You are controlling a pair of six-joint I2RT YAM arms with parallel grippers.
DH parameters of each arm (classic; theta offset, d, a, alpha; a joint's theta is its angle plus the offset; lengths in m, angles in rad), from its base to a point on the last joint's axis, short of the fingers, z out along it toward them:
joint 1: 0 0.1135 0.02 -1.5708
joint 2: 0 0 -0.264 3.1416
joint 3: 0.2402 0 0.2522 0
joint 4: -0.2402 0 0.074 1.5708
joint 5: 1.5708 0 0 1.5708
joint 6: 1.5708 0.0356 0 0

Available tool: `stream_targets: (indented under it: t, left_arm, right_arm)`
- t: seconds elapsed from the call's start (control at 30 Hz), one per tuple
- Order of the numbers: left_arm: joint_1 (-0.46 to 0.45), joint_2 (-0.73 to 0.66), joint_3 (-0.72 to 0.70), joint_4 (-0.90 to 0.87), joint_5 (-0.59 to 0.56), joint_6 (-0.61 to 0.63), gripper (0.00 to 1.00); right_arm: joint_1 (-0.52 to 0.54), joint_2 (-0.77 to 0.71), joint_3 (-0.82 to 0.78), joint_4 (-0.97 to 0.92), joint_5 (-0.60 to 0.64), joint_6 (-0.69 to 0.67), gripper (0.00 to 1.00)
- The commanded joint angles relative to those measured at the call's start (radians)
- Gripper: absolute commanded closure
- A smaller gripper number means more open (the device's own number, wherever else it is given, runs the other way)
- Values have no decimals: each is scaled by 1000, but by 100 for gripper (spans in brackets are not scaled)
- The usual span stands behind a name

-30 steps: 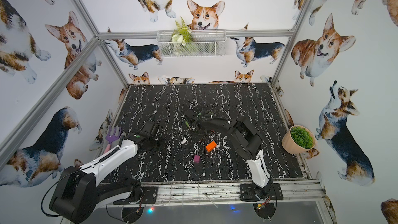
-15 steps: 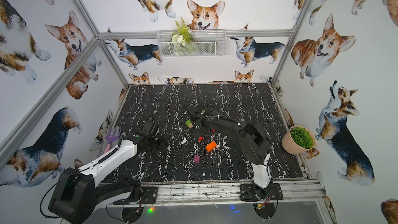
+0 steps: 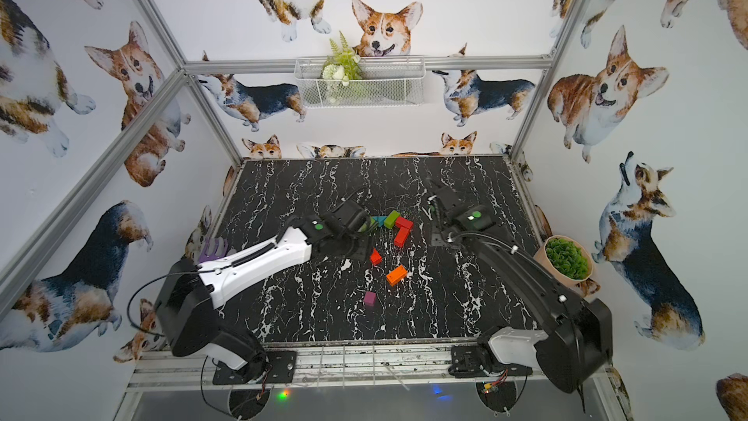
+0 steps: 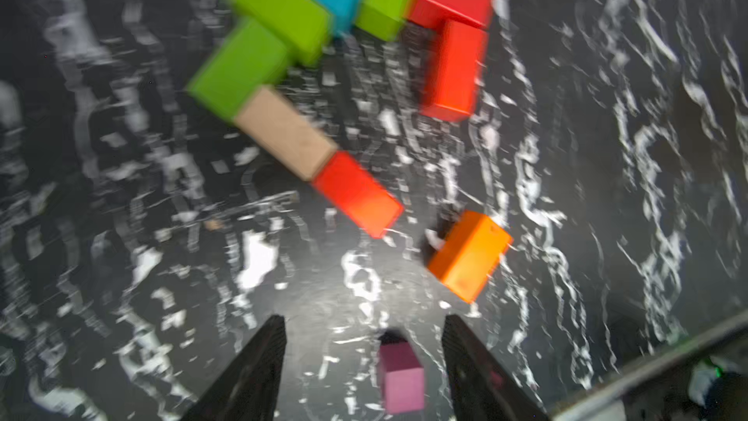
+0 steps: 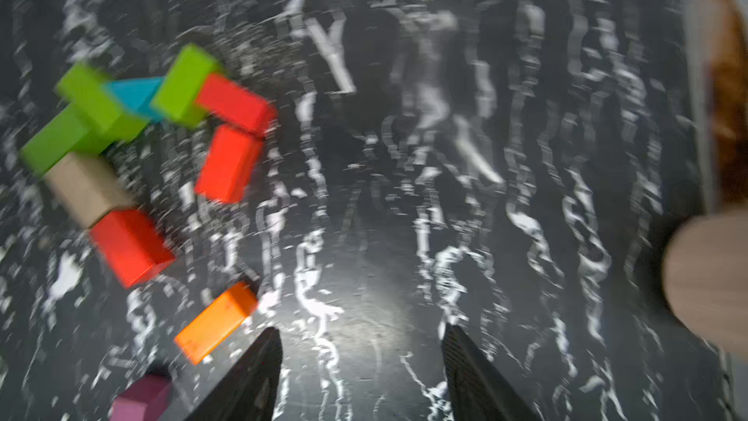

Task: Assemble a heart with building blocks
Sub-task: Assemble the building block at the center of the board, then pick up the building block from the center of the board.

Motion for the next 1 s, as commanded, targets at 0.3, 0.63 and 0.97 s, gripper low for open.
stream_targets:
  t: [0.3, 0.63, 0.97]
  left_arm:
    - [-169, 376, 333, -190, -35, 299, 34]
    - [-169, 421, 290, -167, -10, 314, 48]
    - [-167, 446, 281, -131, -81, 292, 79]
  right_arm:
    - [-203, -187, -134, -85, -127, 88, 35]
    - [-234, -192, -127, -82, -157, 80, 35]
    - [-238, -193, -118, -91, -160, 75, 36]
